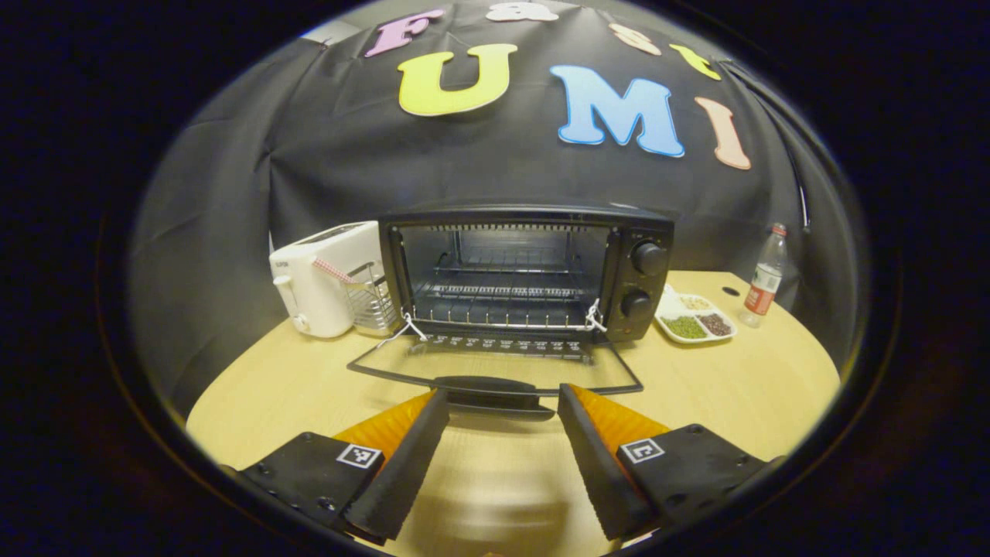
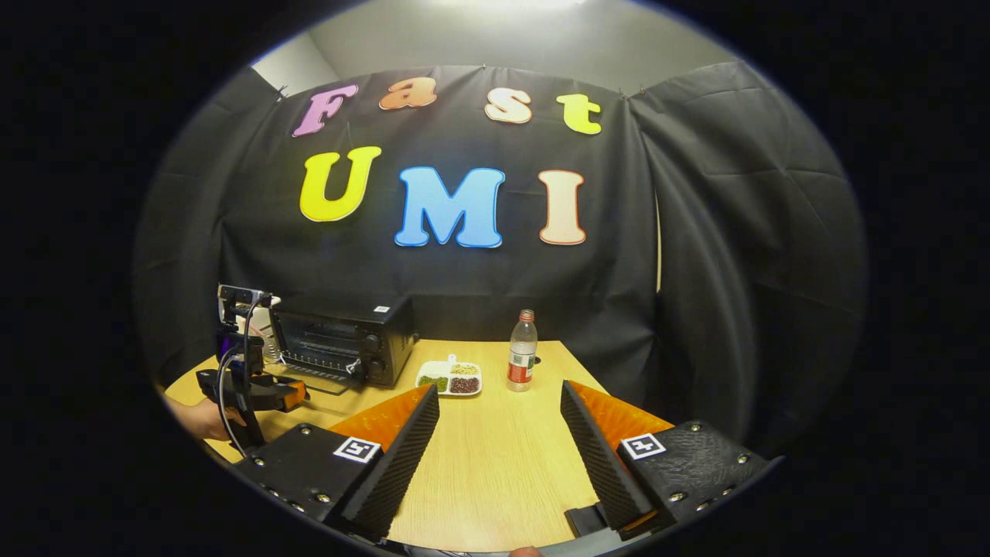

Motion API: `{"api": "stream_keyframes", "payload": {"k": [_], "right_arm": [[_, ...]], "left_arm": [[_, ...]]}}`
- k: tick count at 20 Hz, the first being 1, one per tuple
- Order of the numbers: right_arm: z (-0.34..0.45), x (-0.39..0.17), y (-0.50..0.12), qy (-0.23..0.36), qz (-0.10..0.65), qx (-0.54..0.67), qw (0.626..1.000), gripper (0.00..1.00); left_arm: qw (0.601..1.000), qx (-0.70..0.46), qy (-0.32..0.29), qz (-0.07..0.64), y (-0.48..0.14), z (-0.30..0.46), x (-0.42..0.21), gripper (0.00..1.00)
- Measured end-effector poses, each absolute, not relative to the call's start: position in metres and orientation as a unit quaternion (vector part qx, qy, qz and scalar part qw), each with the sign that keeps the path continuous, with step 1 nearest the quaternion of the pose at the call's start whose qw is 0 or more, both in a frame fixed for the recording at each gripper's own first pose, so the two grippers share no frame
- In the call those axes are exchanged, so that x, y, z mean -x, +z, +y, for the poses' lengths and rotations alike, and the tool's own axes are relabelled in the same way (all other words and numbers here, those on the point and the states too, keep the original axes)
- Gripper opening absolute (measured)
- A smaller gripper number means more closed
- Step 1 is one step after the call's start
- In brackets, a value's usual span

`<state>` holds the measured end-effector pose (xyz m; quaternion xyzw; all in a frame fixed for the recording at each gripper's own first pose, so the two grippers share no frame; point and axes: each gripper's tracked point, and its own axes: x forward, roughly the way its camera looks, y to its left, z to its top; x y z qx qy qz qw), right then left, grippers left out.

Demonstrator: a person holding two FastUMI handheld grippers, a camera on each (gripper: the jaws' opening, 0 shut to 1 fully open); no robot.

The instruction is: Open the electric oven with the left hand, put the food in, and close the electric oven.

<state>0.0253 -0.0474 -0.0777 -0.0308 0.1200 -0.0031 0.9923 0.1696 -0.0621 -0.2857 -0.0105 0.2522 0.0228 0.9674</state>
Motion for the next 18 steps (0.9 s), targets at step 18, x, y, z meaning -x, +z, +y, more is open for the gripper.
{"api": "stream_keyframes", "payload": {"k": [18], "right_arm": [[0.034, -0.014, -0.159, 0.198, 0.287, -0.113, 0.93, 0.99]], "left_arm": [[0.999, -0.005, 0.041, 0.015, -0.019, -0.048, -0.056, 0.95]]}}
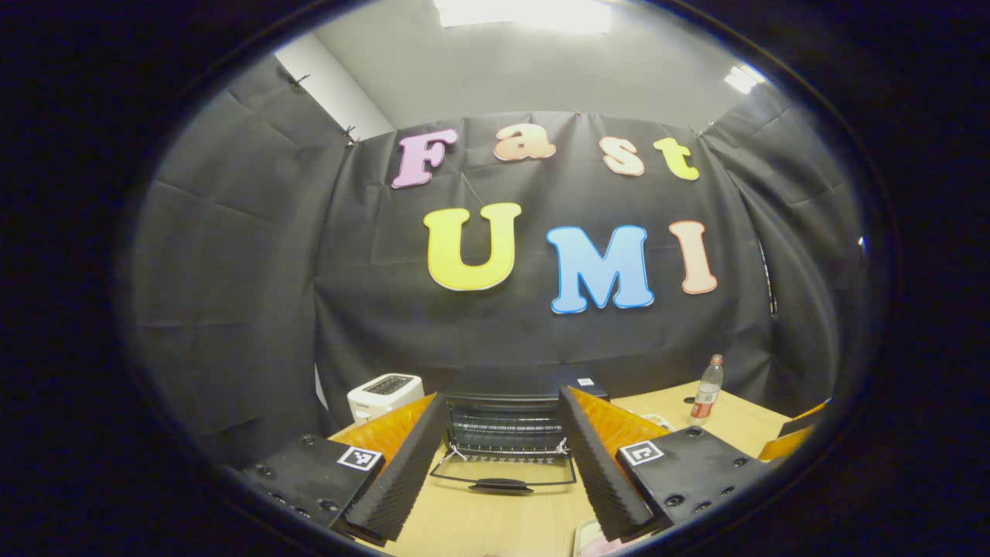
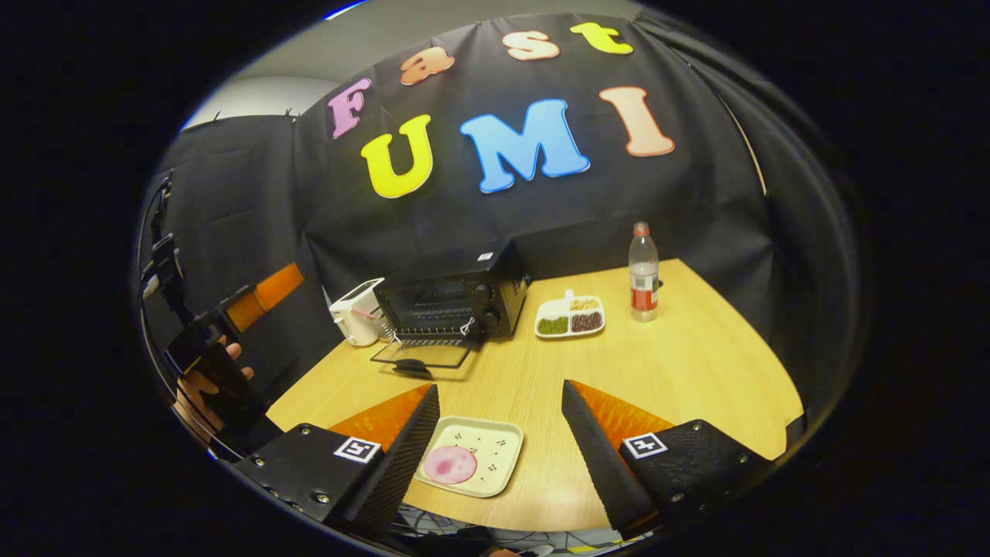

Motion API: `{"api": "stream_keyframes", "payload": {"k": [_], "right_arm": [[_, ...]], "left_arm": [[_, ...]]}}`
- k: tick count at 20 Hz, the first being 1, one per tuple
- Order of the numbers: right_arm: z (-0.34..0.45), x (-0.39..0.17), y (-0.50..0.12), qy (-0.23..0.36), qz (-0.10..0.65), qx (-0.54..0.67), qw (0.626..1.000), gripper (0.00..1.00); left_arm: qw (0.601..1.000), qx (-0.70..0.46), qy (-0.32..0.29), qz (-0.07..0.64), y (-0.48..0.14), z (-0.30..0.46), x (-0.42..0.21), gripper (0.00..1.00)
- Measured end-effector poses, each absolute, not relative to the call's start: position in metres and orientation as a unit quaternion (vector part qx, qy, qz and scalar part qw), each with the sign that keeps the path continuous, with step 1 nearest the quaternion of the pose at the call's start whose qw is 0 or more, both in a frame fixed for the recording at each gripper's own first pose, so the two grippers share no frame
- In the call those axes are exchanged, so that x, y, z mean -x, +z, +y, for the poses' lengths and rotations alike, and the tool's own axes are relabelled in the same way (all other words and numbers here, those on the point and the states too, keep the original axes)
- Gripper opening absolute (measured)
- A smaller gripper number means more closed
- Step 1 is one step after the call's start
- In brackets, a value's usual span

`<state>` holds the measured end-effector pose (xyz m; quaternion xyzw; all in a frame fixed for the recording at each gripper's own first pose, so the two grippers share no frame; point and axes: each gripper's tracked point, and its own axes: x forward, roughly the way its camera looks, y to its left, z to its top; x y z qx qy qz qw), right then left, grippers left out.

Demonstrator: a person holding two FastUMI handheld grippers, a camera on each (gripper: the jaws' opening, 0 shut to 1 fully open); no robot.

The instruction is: Open the electric oven with the left hand, put the food in, and close the electric oven.

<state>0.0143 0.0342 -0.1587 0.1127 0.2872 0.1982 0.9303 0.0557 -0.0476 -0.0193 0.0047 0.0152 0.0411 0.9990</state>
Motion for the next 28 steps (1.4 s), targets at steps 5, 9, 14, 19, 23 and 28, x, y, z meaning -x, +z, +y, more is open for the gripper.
{"api": "stream_keyframes", "payload": {"k": [5, 9, 14, 19, 23, 28], "right_arm": [[0.053, -0.002, -0.204, 0.234, 0.416, -0.17, 0.862, 0.98], [0.062, -0.002, -0.234, 0.227, 0.5, -0.228, 0.804, 0.98], [0.071, -0.008, -0.278, 0.214, 0.568, -0.231, 0.76, 0.98], [0.078, -0.007, -0.309, 0.196, 0.616, -0.238, 0.724, 0.93], [0.08, -0.004, -0.331, 0.18, 0.649, -0.221, 0.705, 0.7], [0.068, -0.006, -0.343, 0.154, 0.662, -0.198, 0.706, 0.27]], "left_arm": [[0.999, -0.013, 0.031, 0.002, 0.0, -0.038, -0.042, 1.0], [0.999, -0.013, 0.032, 0.005, -0.004, -0.035, -0.04, 0.98], [0.999, -0.015, 0.035, 0.015, -0.013, -0.024, -0.045, 0.96], [0.998, -0.015, 0.048, 0.024, -0.02, -0.001, -0.048, 0.99], [0.997, -0.013, 0.067, 0.033, -0.028, 0.023, -0.046, 0.97], [0.996, -0.001, 0.082, 0.039, -0.036, 0.04, -0.051, 0.91]]}}
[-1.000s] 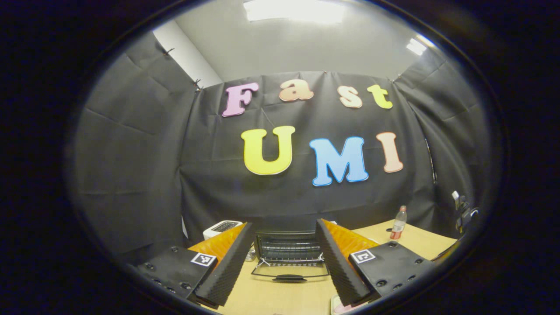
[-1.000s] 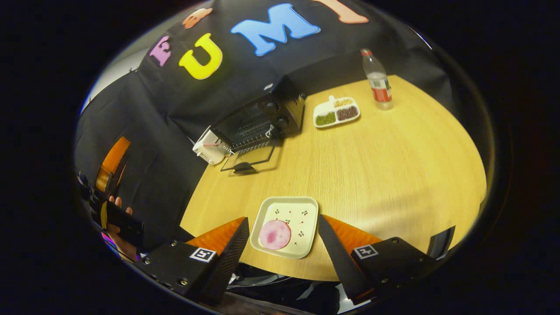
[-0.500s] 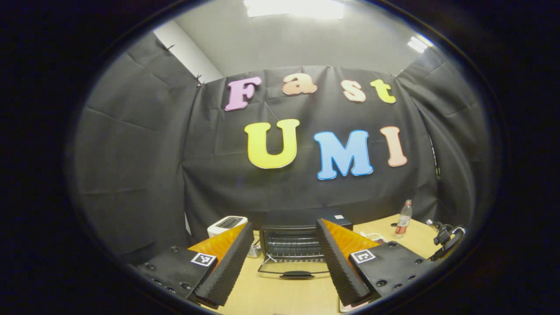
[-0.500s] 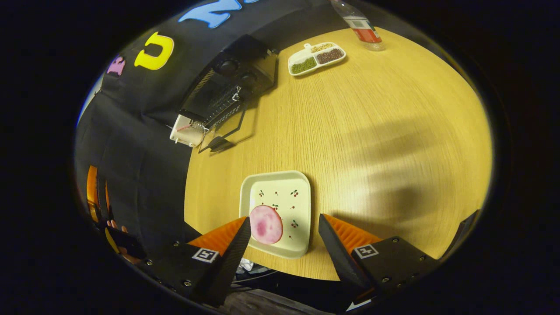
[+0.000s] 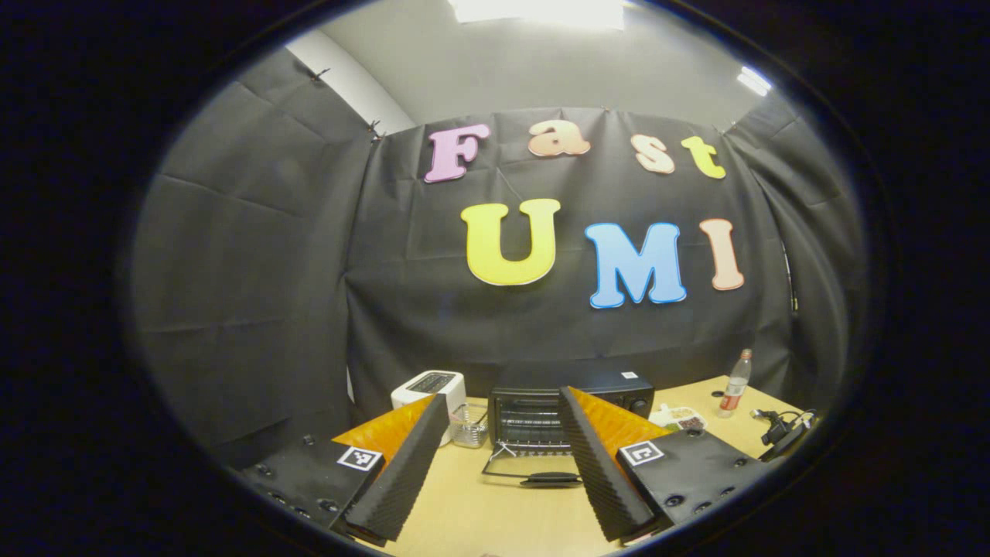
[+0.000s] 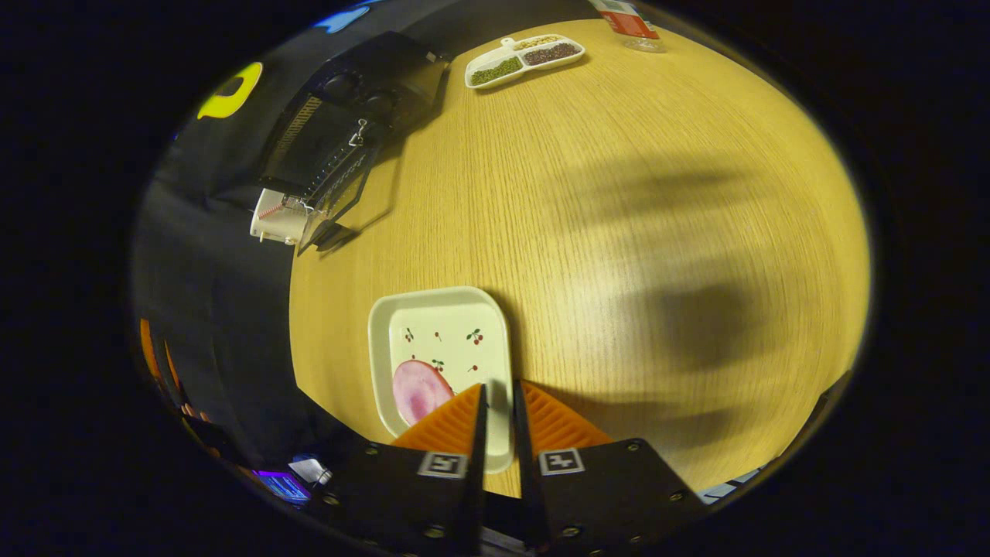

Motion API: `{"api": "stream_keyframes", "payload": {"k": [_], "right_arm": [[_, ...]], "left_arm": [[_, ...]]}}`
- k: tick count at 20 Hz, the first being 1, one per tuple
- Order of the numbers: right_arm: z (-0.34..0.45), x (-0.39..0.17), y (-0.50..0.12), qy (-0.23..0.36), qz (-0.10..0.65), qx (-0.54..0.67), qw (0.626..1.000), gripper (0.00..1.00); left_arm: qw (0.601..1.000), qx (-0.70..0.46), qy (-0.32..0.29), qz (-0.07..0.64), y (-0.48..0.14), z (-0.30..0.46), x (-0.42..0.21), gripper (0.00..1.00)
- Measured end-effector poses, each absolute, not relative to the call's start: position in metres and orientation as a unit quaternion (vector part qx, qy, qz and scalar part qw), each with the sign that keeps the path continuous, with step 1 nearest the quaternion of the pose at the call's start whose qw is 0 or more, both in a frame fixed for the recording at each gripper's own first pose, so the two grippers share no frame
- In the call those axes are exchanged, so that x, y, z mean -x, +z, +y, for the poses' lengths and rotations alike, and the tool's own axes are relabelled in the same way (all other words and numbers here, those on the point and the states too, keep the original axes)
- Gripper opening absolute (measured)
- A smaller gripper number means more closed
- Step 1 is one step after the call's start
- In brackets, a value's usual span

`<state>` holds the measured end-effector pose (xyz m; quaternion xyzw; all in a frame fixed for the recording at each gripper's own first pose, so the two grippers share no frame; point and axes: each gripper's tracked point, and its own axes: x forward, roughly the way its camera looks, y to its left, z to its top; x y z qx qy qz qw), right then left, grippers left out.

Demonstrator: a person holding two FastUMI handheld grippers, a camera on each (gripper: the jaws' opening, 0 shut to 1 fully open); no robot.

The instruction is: Open the electric oven with the left hand, put the food in, and close the electric oven.

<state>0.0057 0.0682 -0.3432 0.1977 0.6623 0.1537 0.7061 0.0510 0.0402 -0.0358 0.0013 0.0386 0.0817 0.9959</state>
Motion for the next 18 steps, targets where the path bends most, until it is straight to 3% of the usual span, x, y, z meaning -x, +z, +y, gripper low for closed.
{"api": "stream_keyframes", "payload": {"k": [1, 2, 3, 5, 8, 11, 12, 13, 14, 15, 16, 18], "right_arm": [[0.07, -0.006, -0.347, 0.152, 0.664, -0.2, 0.704, 0.02], [0.065, -0.008, -0.336, 0.149, 0.662, -0.209, 0.704, 0.02], [0.072, -0.009, -0.346, 0.145, 0.66, -0.216, 0.705, 0.02], [0.068, -0.012, -0.345, 0.141, 0.65, -0.22, 0.714, 0.01], [0.075, -0.013, -0.337, 0.145, 0.644, -0.241, 0.712, 0.0], [0.078, -0.019, -0.321, 0.148, 0.631, -0.254, 0.718, 0.0], [0.083, -0.022, -0.317, 0.152, 0.627, -0.262, 0.717, 0.0], [0.088, -0.026, -0.311, 0.153, 0.622, -0.272, 0.718, 0.0], [0.093, -0.029, -0.305, 0.156, 0.618, -0.282, 0.717, 0.0], [0.097, -0.034, -0.3, 0.154, 0.612, -0.292, 0.718, 0.0], [0.104, -0.038, -0.294, 0.154, 0.607, -0.302, 0.719, 0.0], [0.117, -0.048, -0.283, 0.147, 0.595, -0.327, 0.719, 0.0]], "left_arm": [[0.996, 0.0, 0.083, 0.039, -0.037, 0.042, -0.052, 0.91], [0.996, 0.003, 0.083, 0.039, -0.037, 0.043, -0.053, 0.96], [0.996, 0.005, 0.082, 0.04, -0.038, 0.043, -0.055, 0.91], [0.996, 0.005, 0.081, 0.039, -0.038, 0.042, -0.058, 1.0], [0.996, 0.005, 0.078, 0.037, -0.039, 0.042, -0.062, 0.96], [0.997, 0.011, 0.075, 0.033, -0.037, 0.041, -0.066, 1.0], [0.997, 0.011, 0.074, 0.032, -0.038, 0.041, -0.068, 0.91], [0.997, 0.011, 0.073, 0.032, -0.037, 0.042, -0.071, 1.0], [0.997, 0.012, 0.072, 0.031, -0.039, 0.042, -0.073, 0.96], [0.997, 0.013, 0.07, 0.031, -0.038, 0.043, -0.074, 1.0], [0.997, 0.015, 0.069, 0.031, -0.039, 0.043, -0.074, 0.96], [0.997, 0.017, 0.068, 0.029, -0.039, 0.046, -0.079, 1.0]]}}
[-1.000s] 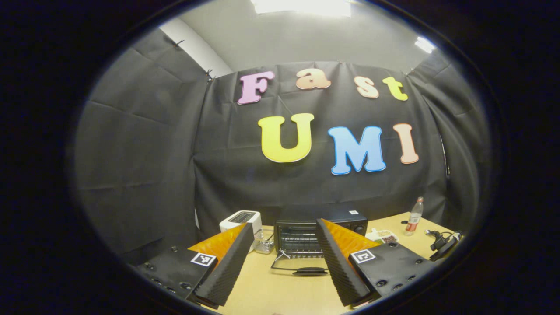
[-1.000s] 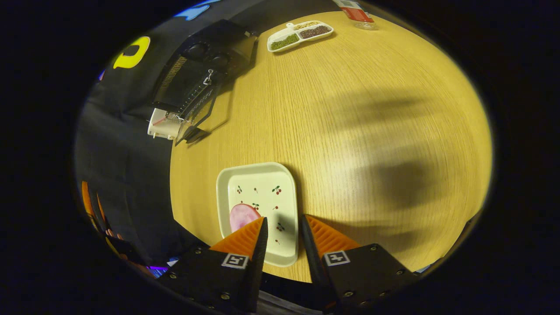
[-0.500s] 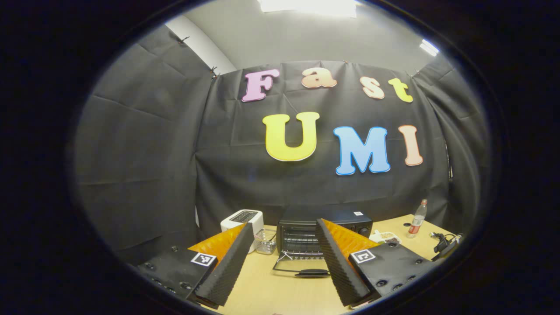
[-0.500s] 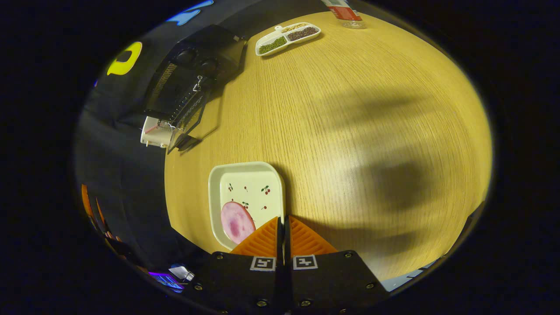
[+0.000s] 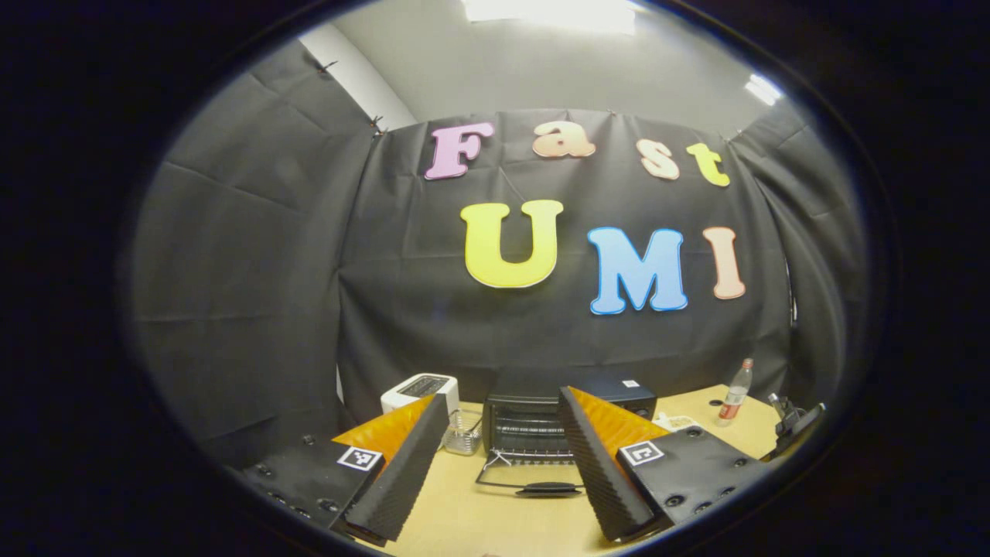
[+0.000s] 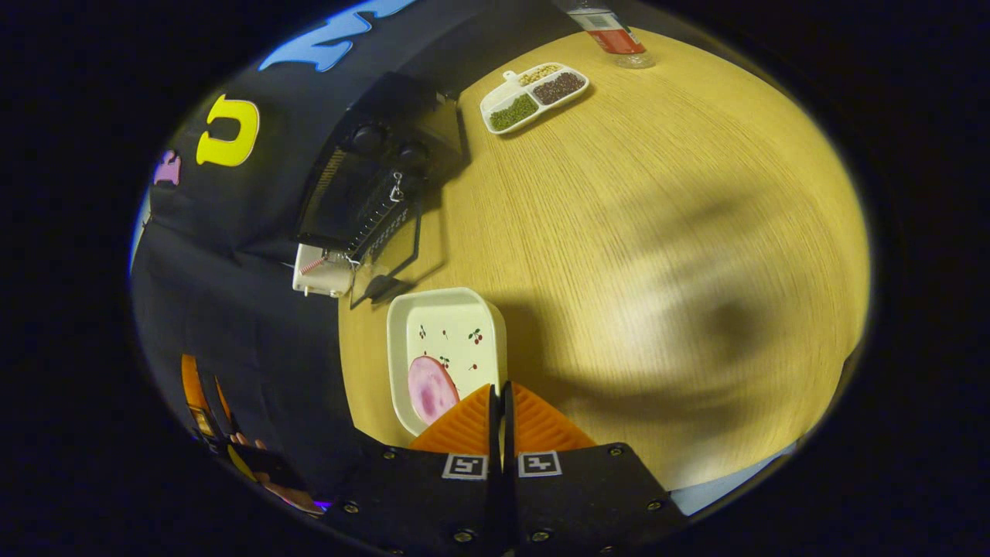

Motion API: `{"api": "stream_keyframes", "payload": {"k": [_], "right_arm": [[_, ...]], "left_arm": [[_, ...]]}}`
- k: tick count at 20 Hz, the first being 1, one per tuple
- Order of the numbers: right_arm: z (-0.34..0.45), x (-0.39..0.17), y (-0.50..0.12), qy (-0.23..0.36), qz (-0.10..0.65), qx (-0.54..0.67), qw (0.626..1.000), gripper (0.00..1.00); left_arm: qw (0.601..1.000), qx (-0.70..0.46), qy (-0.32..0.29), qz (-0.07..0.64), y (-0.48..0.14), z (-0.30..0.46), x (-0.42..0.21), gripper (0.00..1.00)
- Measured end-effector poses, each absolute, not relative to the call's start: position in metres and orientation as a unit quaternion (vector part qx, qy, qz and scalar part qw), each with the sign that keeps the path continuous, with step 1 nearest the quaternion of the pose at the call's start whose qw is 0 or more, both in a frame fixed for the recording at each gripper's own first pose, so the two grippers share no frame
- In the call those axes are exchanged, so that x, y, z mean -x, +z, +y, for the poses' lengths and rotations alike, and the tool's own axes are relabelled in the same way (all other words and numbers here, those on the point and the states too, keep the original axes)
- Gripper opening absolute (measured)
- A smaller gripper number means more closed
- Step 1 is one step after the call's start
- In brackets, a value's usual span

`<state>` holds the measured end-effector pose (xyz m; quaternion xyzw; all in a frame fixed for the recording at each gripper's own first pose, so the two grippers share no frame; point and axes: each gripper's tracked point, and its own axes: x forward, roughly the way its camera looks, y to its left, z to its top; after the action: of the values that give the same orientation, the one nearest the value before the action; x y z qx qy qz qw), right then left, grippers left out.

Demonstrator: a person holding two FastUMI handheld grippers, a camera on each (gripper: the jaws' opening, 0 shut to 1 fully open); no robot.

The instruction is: Open the electric oven with the left hand, put the food in, and close the electric oven.

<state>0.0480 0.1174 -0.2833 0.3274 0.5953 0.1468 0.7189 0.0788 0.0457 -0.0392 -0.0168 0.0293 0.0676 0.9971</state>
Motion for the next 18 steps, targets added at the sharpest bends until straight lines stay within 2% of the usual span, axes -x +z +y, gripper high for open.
{"api": "stream_keyframes", "payload": {"k": [1, 3, 4, 6, 9, 10, 13, 14, 15, 16, 17, 18], "right_arm": [[0.126, -0.052, -0.277, 0.142, 0.59, -0.346, 0.716, 0.0], [0.147, -0.063, -0.266, 0.135, 0.579, -0.38, 0.709, 0.0], [0.156, -0.067, -0.262, 0.132, 0.574, -0.389, 0.708, 0.0], [0.169, -0.08, -0.259, 0.12, 0.561, -0.397, 0.716, 0.0], [0.193, -0.099, -0.255, 0.094, 0.542, -0.422, 0.721, 0.01], [0.202, -0.105, -0.254, 0.087, 0.535, -0.435, 0.719, 0.0], [0.226, -0.122, -0.254, 0.061, 0.519, -0.468, 0.713, 0.0], [0.233, -0.126, -0.255, 0.053, 0.515, -0.476, 0.711, 0.0], [0.24, -0.132, -0.256, 0.045, 0.51, -0.483, 0.71, 0.0], [0.249, -0.138, -0.258, 0.04, 0.508, -0.492, 0.706, 0.0], [0.257, -0.144, -0.259, 0.032, 0.503, -0.503, 0.702, 0.0], [0.263, -0.149, -0.26, 0.024, 0.497, -0.514, 0.699, 0.0]], "left_arm": [[0.997, 0.017, 0.067, 0.029, -0.039, 0.047, -0.079, 0.96], [0.997, 0.016, 0.068, 0.028, -0.041, 0.056, -0.082, 0.96], [0.997, 0.016, 0.069, 0.031, -0.046, 0.059, -0.084, 1.0], [0.997, 0.02, 0.072, 0.035, -0.051, 0.067, -0.088, 0.91], [0.996, 0.019, 0.078, 0.041, -0.059, 0.088, -0.093, 0.91], [0.996, 0.019, 0.08, 0.043, -0.061, 0.096, -0.095, 0.96], [0.995, 0.022, 0.086, 0.047, -0.067, 0.116, -0.101, 0.96], [0.995, 0.022, 0.087, 0.047, -0.069, 0.122, -0.103, 0.91], [0.995, 0.02, 0.089, 0.047, -0.071, 0.13, -0.106, 0.91], [0.995, 0.018, 0.091, 0.048, -0.072, 0.138, -0.107, 0.96], [0.994, 0.017, 0.093, 0.048, -0.074, 0.145, -0.11, 0.91], [0.994, 0.018, 0.094, 0.048, -0.077, 0.153, -0.114, 0.96]]}}
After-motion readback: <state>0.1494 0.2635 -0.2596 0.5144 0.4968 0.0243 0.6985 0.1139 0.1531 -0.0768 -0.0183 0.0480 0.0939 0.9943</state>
